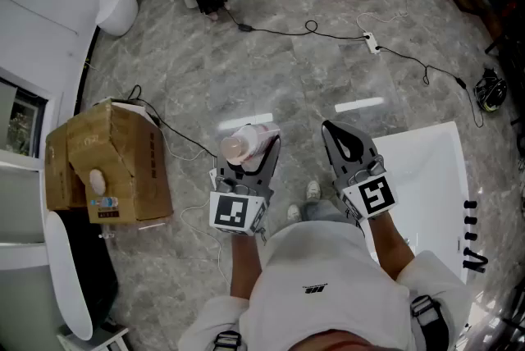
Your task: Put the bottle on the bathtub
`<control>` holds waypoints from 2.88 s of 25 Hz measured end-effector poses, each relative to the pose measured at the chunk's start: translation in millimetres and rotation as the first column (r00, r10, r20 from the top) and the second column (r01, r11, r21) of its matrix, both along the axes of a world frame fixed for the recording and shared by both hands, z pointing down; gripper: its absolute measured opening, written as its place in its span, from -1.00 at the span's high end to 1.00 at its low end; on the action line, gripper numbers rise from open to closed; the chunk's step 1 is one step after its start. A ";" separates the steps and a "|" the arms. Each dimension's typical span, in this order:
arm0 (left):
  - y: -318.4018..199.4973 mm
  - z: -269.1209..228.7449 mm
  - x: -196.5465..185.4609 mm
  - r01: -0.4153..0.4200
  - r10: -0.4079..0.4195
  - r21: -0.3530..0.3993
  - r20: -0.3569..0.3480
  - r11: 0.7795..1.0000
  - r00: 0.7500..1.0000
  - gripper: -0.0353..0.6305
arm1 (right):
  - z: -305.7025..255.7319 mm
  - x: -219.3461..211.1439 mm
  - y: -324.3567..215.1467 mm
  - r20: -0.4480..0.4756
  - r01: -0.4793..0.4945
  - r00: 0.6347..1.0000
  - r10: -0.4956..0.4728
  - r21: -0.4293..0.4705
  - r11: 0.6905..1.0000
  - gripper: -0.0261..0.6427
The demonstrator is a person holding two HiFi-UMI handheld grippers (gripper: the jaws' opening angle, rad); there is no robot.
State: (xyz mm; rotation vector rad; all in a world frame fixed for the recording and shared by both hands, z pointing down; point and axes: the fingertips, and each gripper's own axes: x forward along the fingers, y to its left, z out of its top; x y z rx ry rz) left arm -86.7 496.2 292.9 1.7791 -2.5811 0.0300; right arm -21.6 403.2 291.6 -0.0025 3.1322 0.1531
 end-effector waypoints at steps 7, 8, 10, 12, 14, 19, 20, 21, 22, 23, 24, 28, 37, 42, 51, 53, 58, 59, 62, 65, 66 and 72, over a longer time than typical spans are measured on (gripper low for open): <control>-38.1 1.6 -15.7 0.015 -0.015 -0.016 -0.003 1.000 1.000 0.19 | 1.1 -16.0 -38.7 0.016 0.010 1.000 -0.010 -0.016 1.000 0.94; -45.3 1.2 -16.8 0.018 -0.018 -0.018 -0.001 1.000 1.000 0.19 | 1.4 -17.3 -46.2 0.015 0.013 1.000 -0.013 -0.017 1.000 0.94; -60.5 1.1 -16.4 0.022 -0.022 -0.024 0.003 0.999 1.000 0.19 | 1.4 -18.2 -62.4 0.017 0.017 1.000 -0.017 -0.018 1.000 0.94; -76.1 0.7 -15.6 0.022 -0.022 -0.024 0.007 0.999 1.000 0.19 | -0.9 -19.0 -80.0 0.025 0.016 1.000 -0.015 -0.028 0.999 0.94; -90.1 1.0 -18.1 0.021 -0.020 -0.024 0.008 1.000 1.000 0.19 | -2.0 -22.6 -97.5 0.033 0.011 0.999 -0.010 -0.033 0.999 0.94; -116.3 3.9 -37.7 0.009 -0.009 -0.022 -0.004 1.000 1.000 0.19 | 0.5 -39.9 -131.9 0.038 -0.013 0.999 0.015 -0.038 0.999 0.94; -121.6 5.0 -42.1 0.005 -0.005 -0.020 -0.003 1.000 1.000 0.19 | 0.0 -44.2 -136.2 0.043 -0.018 0.999 0.020 -0.045 0.999 0.94; -126.7 6.6 -46.4 0.001 -0.001 -0.019 0.000 1.000 1.000 0.19 | 1.3 -47.9 -140.0 0.045 -0.020 0.999 0.022 -0.046 0.999 0.94; -131.5 8.4 -50.7 -0.002 0.002 -0.018 0.004 1.000 1.000 0.19 | 4.3 -51.4 -143.6 0.043 -0.021 0.999 0.023 -0.040 0.999 0.94; -136.4 10.1 -55.6 -0.004 0.005 -0.016 0.007 1.000 1.000 0.19 | 7.9 -55.4 -147.1 0.039 -0.022 0.999 0.023 -0.032 0.999 0.94; -141.5 11.6 -61.0 -0.008 0.008 -0.014 0.008 1.000 1.000 0.19 | 11.5 -60.1 -151.0 0.033 -0.024 0.999 0.025 -0.022 0.999 0.94; -165.4 14.3 -91.0 -0.021 0.021 -0.008 0.001 1.000 1.000 0.19 | 15.2 -90.1 -168.3 0.020 -0.026 0.999 0.026 -0.006 1.000 0.94; -219.8 18.5 -185.6 -0.036 0.036 -0.017 -0.003 0.999 0.999 0.19 | 13.5 -189.7 -216.2 0.008 -0.029 1.000 0.029 0.008 1.000 0.94; -253.1 18.4 -250.2 -0.035 0.034 -0.023 -0.018 0.999 0.999 0.19 | 7.3 -254.9 -242.0 0.008 -0.009 1.000 0.009 0.010 1.000 0.94; -313.1 19.1 -362.3 -0.054 0.053 -0.034 -0.030 0.998 0.998 0.19 | 2.9 -369.4 -293.6 0.003 -0.011 1.000 0.011 -0.003 1.000 0.94; -324.7 16.4 -381.9 -0.054 0.053 -0.034 -0.034 0.998 0.998 0.19 | 0.5 -388.7 -304.3 0.005 -0.016 1.000 0.016 -0.003 1.000 0.94; -342.1 15.7 -415.8 -0.068 0.066 -0.034 -0.037 0.997 0.997 0.19 | 2.9 -422.9 -320.3 -0.003 -0.035 0.999 0.035 0.002 0.999 0.94; -346.0 15.6 -419.7 -0.076 0.075 -0.036 -0.035 0.996 0.997 0.19 | 3.8 -426.3 -323.6 -0.005 -0.039 0.999 0.039 0.007 0.999 0.94; -359.9 14.2 -427.1 -0.100 0.099 -0.038 -0.036 0.994 0.994 0.19 | 5.3 -431.2 -334.8 -0.014 -0.058 0.998 0.059 0.019 0.998 0.94; -374.9 9.9 -426.2 -0.134 0.134 -0.022 -0.039 0.991 0.990 0.19 | 3.7 -429.4 -345.6 -0.021 -0.085 0.996 0.086 0.021 0.996 0.94; -380.6 8.2 -424.7 -0.148 0.147 -0.019 -0.036 0.989 0.988 0.19 | 2.8 -427.5 -350.2 -0.020 -0.098 0.995 0.098 0.021 0.995 0.94; -427.1 8.0 -408.7 -0.286 0.286 -0.028 -0.022 0.958 0.958 0.19 | 1.6 -398.9 -393.0 -0.009 -0.264 0.964 0.265 0.010 0.964 0.94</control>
